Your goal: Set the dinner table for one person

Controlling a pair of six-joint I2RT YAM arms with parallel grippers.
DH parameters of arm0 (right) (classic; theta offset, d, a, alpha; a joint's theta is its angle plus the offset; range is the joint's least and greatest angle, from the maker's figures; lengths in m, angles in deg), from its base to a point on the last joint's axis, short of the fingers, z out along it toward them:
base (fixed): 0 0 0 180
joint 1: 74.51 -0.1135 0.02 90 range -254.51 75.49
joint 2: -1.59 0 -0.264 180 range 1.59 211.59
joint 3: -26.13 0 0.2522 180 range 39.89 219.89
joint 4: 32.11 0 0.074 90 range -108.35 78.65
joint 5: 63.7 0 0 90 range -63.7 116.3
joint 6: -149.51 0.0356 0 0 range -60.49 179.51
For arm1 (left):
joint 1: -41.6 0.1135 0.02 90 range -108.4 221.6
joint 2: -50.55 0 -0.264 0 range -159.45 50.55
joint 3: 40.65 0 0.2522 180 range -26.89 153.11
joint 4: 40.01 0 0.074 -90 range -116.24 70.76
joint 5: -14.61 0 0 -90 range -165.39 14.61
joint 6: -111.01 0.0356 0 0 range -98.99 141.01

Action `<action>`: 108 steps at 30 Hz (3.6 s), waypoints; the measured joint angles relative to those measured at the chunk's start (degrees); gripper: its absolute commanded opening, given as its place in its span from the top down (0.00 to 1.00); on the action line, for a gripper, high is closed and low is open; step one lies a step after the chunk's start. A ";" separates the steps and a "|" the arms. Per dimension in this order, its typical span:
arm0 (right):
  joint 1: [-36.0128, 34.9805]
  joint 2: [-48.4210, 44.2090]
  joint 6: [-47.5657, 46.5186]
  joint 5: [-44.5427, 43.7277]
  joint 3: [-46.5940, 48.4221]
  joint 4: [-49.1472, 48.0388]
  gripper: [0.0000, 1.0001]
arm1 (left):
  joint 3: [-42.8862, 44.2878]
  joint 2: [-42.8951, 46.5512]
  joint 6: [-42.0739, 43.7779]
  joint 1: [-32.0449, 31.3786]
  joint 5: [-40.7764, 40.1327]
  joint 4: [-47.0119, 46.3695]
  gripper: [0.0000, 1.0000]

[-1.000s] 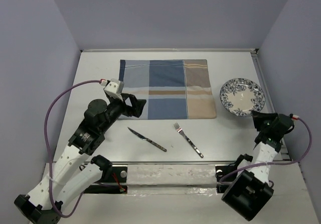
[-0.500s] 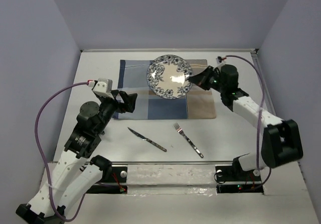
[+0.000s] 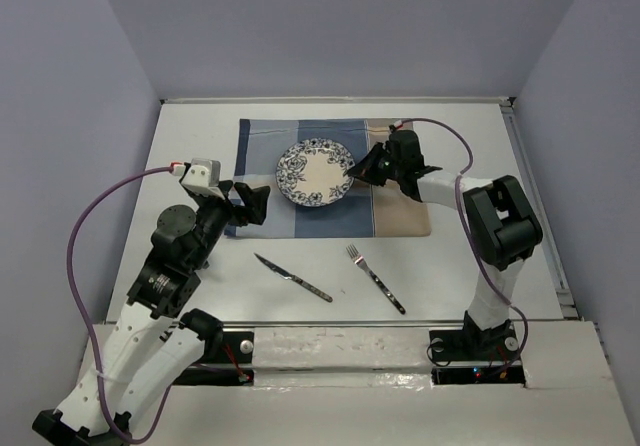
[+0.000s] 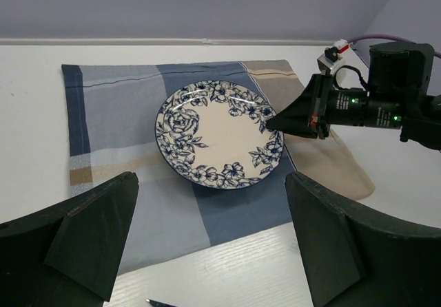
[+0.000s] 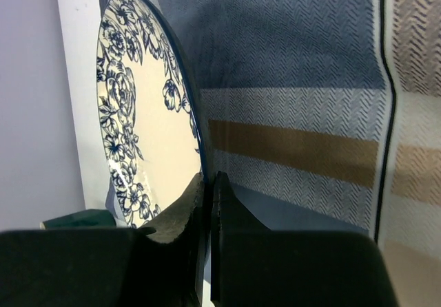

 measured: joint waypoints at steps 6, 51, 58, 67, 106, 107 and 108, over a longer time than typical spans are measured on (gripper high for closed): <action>-1.33 3.39 0.26 -0.24 3.39 -0.55 1.00 | 0.00 -0.04 0.00 0.57 0.04 -0.11 0.01; -41.38 12.37 -22.10 -7.80 38.82 13.92 0.15 | 14.01 12.90 -2.67 3.96 -17.99 1.11 0.01; -43.69 30.27 -24.02 -10.40 60.70 22.95 0.14 | 16.74 13.16 -2.38 3.96 -19.32 3.58 0.01; -43.95 35.10 -27.50 -18.93 66.45 28.83 0.35 | 15.85 14.71 -2.84 3.96 -18.88 6.73 0.01; -41.07 19.58 -20.17 -23.39 41.24 19.12 1.00 | 10.95 15.82 -3.30 3.96 -15.72 5.57 0.01; -39.36 16.87 -20.28 -23.32 38.64 19.19 1.00 | 9.57 15.87 -3.80 3.96 -14.64 5.18 0.01; -37.64 14.56 -20.31 -23.37 36.65 19.17 1.00 | 8.44 15.89 -4.13 3.96 -14.05 4.98 0.01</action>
